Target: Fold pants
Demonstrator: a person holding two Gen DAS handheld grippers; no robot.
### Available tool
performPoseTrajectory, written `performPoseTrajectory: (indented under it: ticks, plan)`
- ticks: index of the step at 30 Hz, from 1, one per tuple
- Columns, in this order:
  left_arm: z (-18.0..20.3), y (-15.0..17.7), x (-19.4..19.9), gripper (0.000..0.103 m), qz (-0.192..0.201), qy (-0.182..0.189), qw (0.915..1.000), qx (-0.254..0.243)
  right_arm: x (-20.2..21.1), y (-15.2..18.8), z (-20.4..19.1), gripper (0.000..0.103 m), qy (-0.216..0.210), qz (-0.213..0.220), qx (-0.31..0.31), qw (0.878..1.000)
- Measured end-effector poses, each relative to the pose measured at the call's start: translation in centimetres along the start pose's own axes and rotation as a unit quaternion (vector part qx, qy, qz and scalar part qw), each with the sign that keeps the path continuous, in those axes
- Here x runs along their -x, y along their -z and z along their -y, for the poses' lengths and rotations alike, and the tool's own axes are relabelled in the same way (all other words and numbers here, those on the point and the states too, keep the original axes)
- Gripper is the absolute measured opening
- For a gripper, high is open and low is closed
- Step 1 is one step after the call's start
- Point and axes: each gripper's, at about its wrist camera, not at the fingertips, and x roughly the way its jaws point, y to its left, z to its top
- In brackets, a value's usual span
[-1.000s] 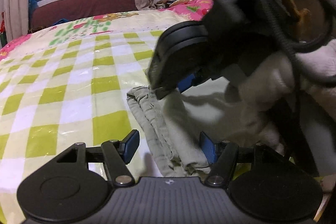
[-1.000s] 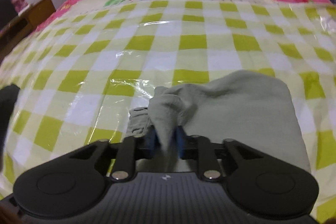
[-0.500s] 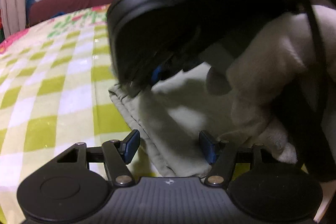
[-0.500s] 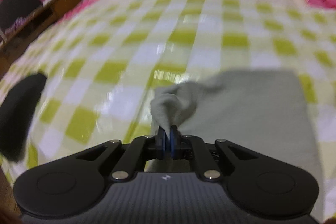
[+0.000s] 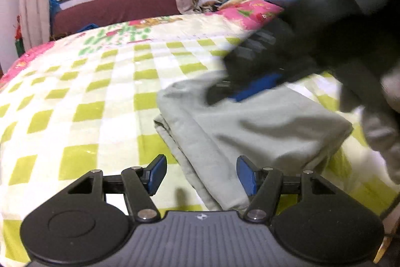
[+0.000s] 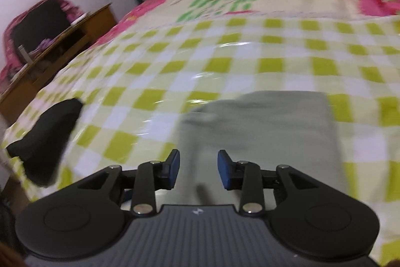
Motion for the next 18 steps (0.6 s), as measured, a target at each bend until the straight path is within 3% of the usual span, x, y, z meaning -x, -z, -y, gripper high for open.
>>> performPoseTrajectory:
  ticks: [6,12,18]
  plan:
    - [0.1,-2.0,-1.5,0.075,0.033,-0.027,0.9991,0.008,1.4,0.3,4.9,0.036,0.044,0.05,-0.047,0.997]
    - [1.2,-4.2,-4.7,0.075,0.045,-0.045,0.998,-0.005,-0.3,0.1,6.9,0.036,0.059,0.051,-0.047,0.996]
    - [0.6,-3.0,-9.0,0.08,-0.019,-0.072,0.9968,-0.028,-3.2,1.7,9.3,0.033,0.056,0.021,-0.071,0.996]
